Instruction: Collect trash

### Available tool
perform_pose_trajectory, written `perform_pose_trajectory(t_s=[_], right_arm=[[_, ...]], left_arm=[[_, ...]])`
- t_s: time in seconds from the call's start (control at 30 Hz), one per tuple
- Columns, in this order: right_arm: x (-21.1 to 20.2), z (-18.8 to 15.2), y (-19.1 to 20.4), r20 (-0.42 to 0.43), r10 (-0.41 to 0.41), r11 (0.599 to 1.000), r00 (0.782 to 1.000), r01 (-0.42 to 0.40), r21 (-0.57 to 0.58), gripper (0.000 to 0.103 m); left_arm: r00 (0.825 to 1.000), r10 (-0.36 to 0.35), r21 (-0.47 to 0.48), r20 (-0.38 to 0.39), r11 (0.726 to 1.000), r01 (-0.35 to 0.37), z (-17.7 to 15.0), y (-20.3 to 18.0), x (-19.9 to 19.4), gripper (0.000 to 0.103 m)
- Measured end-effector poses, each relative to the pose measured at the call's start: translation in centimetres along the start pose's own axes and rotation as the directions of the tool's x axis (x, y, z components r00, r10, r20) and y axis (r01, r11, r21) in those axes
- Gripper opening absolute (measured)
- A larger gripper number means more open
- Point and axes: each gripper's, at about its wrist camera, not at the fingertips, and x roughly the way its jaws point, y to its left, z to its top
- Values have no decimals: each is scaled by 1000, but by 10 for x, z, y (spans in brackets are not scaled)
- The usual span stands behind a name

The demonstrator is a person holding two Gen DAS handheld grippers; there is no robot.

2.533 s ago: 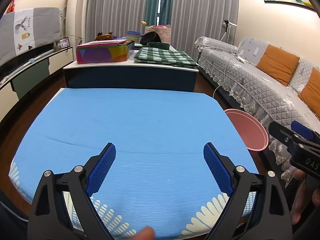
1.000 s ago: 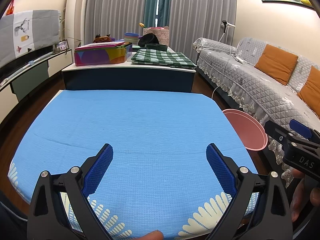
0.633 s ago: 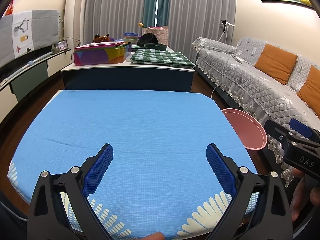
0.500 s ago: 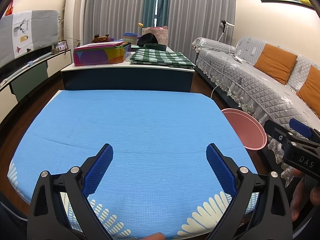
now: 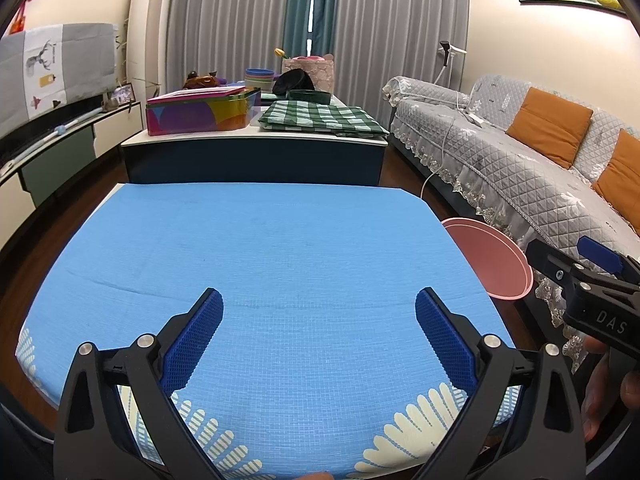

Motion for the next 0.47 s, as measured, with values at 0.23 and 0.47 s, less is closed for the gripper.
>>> perform_pose_trajectory(t_s=[0.23, 0.47], right_arm=[[0, 0, 0, -1, 1, 1000, 1000, -1, 0, 98], [0, 0, 0, 0, 0, 1000, 1000, 0, 0, 98]], left_arm=[[1000, -2, 6, -3, 1000, 2, 1, -1, 0, 95], [1000, 4, 5, -12, 1000, -4, 2, 1, 1, 95]])
